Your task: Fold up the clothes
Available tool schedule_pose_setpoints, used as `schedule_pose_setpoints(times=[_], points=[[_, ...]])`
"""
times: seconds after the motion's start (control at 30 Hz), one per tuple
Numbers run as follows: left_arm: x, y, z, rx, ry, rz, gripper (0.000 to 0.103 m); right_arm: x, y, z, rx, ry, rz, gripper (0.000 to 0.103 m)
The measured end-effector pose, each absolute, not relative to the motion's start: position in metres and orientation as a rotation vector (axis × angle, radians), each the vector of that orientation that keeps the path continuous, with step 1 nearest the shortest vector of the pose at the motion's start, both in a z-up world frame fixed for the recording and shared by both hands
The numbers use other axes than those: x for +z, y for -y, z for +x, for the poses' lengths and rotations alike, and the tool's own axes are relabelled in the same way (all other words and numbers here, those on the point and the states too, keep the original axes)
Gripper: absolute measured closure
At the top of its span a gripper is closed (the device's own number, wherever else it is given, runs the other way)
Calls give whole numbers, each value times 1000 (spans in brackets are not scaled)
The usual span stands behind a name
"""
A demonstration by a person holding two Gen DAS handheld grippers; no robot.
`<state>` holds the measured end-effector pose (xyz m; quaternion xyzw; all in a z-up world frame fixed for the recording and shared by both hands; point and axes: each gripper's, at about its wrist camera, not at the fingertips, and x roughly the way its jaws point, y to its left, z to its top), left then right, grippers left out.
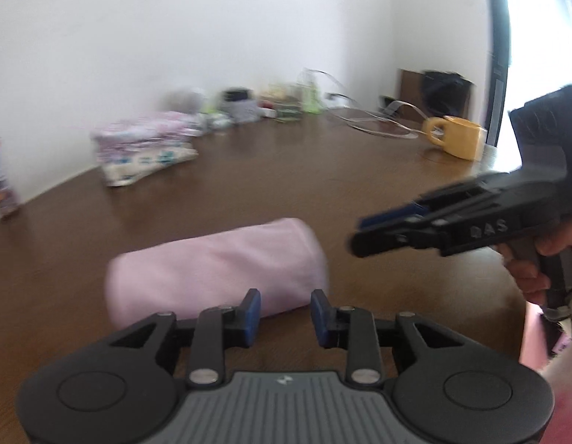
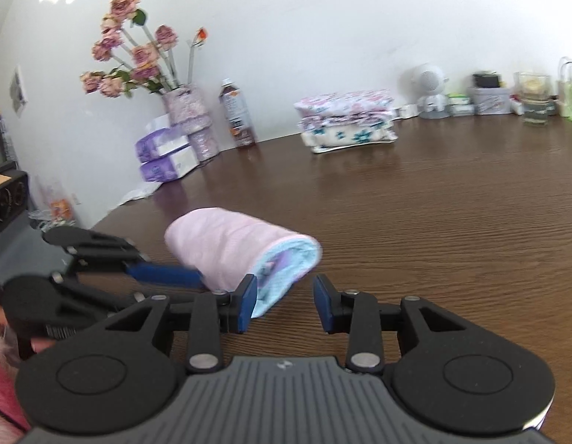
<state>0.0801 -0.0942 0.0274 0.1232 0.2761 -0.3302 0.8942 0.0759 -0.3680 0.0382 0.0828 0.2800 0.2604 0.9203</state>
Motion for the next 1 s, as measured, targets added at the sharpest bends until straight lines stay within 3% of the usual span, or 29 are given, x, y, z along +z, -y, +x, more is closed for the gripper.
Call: schedule_pose_setpoints(times=[0.2, 0.33, 0.4, 0.47, 0.5, 0.77, 1.0], points=[[37, 31, 109, -586, -562, 124, 56, 34, 326, 82, 579, -635, 84, 64], [30, 25, 144, -692, -614, 105, 54, 34, 313, 80, 550, -652, 54, 63], [23, 25, 159, -750, -650, 89, 58, 34, 311, 80, 537, -659, 45, 63], [17, 27, 168, -799, -677, 80, 75, 34, 309, 81, 524, -665, 37, 63], [15, 26, 168, -825, -680, 77, 88, 35, 310, 81, 511, -668, 34, 63], [8, 45, 127, -939, -650, 120, 94, 46, 338, 83, 380, -627, 42, 60], [8, 115, 78, -968, -581, 220, 94, 52, 369, 66, 282, -556, 74, 59]])
